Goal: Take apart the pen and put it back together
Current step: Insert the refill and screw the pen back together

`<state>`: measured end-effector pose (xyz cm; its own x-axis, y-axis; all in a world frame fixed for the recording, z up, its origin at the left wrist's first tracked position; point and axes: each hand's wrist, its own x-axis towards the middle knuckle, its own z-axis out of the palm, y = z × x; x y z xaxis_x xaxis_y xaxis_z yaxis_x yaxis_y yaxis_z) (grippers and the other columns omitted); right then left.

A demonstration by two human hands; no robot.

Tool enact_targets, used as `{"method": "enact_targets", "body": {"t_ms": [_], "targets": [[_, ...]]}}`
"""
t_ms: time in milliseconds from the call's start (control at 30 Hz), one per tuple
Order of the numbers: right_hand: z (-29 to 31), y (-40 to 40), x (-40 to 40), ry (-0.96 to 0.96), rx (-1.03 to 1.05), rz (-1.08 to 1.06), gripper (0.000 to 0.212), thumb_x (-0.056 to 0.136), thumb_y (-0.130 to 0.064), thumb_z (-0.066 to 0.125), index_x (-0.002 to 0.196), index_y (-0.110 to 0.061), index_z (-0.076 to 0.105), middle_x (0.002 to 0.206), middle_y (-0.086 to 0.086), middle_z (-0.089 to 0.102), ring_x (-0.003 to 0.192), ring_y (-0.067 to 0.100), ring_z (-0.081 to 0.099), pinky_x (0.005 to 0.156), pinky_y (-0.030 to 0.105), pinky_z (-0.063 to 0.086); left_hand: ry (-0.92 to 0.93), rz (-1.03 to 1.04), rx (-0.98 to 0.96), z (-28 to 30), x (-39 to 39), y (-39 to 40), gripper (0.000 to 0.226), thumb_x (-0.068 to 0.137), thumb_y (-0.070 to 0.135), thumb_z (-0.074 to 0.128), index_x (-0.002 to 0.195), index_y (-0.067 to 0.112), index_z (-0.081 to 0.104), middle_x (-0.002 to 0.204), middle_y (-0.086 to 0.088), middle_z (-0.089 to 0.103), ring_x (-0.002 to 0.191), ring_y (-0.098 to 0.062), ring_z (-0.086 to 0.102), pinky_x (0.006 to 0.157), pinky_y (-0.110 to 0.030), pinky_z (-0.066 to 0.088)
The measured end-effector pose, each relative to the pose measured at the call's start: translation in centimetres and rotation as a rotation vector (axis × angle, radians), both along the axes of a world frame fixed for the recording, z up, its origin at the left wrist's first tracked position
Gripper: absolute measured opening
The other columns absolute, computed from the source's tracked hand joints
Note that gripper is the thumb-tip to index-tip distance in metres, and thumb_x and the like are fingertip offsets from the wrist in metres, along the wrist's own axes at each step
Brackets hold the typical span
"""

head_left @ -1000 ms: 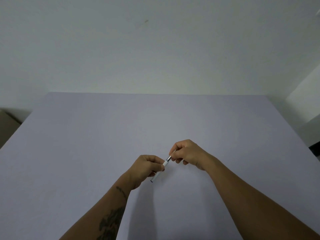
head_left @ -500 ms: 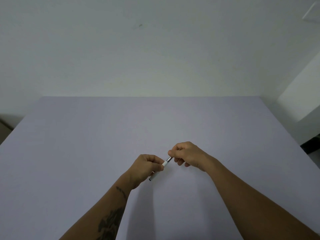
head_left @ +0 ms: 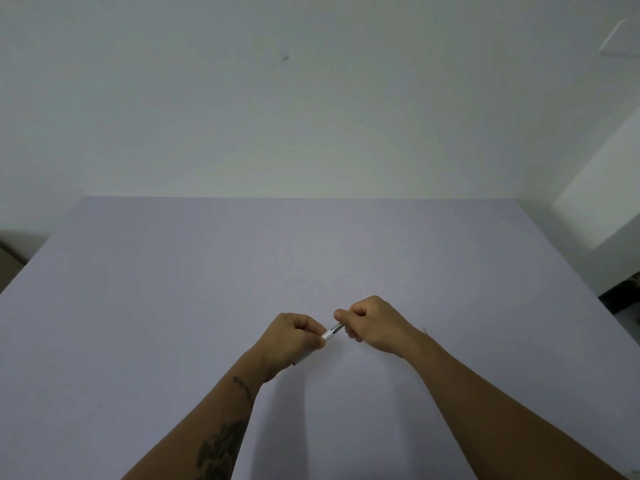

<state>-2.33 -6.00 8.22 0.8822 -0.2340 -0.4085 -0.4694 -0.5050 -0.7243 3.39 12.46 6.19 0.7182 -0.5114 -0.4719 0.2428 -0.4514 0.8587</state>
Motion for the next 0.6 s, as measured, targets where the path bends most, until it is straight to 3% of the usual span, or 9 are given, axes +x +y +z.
{"method": "enact_targets", "body": {"t_ms": [67,133,267,400,500,600], "targets": [[0.2,0.0,-0.2,-0.002,0.062,-0.019,0.028,0.086,-0.046,0.066,0.081,-0.019,0.071,0.083,0.005,0.075,0.07,0.014,0.064,0.069,0.031,0.052,-0.007,0.002,0.0,-0.1,-0.1,0.1,0.015,0.079,0.01,0.069,0.072,0.02,0.076,0.083,-0.005,0.068,0.077,-0.019,0.056,0.065,-0.03,0.046],[0.5,-0.2,-0.2,-0.008,0.131,-0.018,0.014,0.086,-0.031,0.07,0.097,-0.021,0.07,0.088,0.007,0.074,0.074,0.014,0.065,0.068,0.028,0.052,-0.014,0.001,0.005,0.0,-0.2,0.2,0.016,0.08,0.01,0.068,0.072,0.02,0.076,0.084,-0.006,0.068,0.078,-0.019,0.056,0.065,-0.03,0.046],[0.4,-0.1,-0.3,-0.029,0.176,-0.011,0.012,0.086,-0.01,0.068,0.092,-0.02,0.072,0.077,0.001,0.068,0.072,0.013,0.063,0.069,0.028,0.051,-0.029,0.006,0.007,0.2,-0.2,0.1,0.016,0.081,0.008,0.068,0.072,0.02,0.075,0.082,-0.006,0.068,0.076,-0.019,0.056,0.064,-0.028,0.046],[0.1,0.3,-0.6,-0.049,0.165,-0.055,0.008,0.087,-0.015,0.068,0.083,-0.018,0.073,0.076,0.003,0.069,0.071,0.014,0.062,0.068,0.03,0.05,-0.045,0.008,0.007,0.4,-0.3,0.0,0.016,0.08,0.008,0.068,0.072,0.02,0.074,0.079,-0.006,0.066,0.074,-0.018,0.055,0.063,-0.028,0.045],[0.1,0.7,-0.6,-0.054,0.15,-0.095,0.026,0.088,-0.03,0.067,0.073,-0.008,0.069,0.069,0.003,0.067,0.068,0.015,0.059,0.066,0.032,0.047,-0.047,0.028,-0.021,0.4,-0.4,-0.1,0.014,0.079,0.008,0.068,0.074,0.019,0.075,0.081,-0.005,0.067,0.076,-0.019,0.057,0.065,-0.03,0.047],[0.7,0.8,-0.5,-0.07,0.147,-0.108,0.028,0.087,-0.033,0.068,0.081,-0.006,0.07,0.07,0.002,0.067,0.067,0.014,0.061,0.067,0.031,0.049,-0.053,0.041,-0.045,0.5,-0.4,-0.3,0.01,0.079,0.01,0.069,0.081,0.016,0.076,0.084,-0.006,0.068,0.078,-0.02,0.058,0.066,-0.032,0.047]]}}
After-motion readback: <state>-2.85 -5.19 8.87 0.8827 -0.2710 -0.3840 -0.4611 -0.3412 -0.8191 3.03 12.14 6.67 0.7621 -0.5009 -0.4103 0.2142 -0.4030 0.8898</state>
